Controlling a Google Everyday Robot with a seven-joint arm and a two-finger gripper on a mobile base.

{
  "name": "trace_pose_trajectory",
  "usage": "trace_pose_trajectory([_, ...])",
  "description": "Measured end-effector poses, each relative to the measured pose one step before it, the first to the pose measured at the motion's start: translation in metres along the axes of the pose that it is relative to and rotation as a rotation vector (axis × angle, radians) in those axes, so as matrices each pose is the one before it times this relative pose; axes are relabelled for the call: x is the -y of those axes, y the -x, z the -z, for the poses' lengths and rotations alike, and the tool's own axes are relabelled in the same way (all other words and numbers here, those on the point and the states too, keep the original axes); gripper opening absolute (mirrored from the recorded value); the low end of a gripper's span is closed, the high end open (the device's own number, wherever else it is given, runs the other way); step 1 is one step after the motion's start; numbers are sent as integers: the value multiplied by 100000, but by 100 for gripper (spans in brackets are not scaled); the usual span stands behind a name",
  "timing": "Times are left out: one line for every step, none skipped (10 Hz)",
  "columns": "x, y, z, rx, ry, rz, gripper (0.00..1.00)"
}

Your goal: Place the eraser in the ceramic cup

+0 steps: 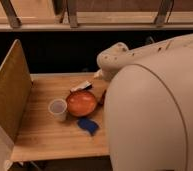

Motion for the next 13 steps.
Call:
trace_pose_trajectory([-1366,278,-305,-289,2271,1429,80])
trace_pose_trajectory([-1107,274,-259,-287,1849,1417,80])
trace_pose_trajectory([-1190,177,-342,-750,2079,2737,80])
trace_pose_trajectory([-647,138,-156,-411,1220,1963,80])
trace_pose_trajectory([-323,81,-52,-180,645,946,80])
trace_pose_trajectory([21,-5,-4,-25,-23,-43,80])
trace_pose_trajectory([24,-35,29,-25,-39,19,80])
trace_pose_trajectory([213,20,91,128,-266,8,80])
trace_pose_trajectory([776,143,120,369,-950,-492,80])
trace_pose_trajectory([650,512,-99,766,-1025,-286,80])
trace_pose_trajectory([-300,509,-396,513,-149,609,80])
trace_pose_trajectory([-527,468,-427,438,125,1296,80])
trace_pose_trajectory([-906,410,-645,154,539,1888,80])
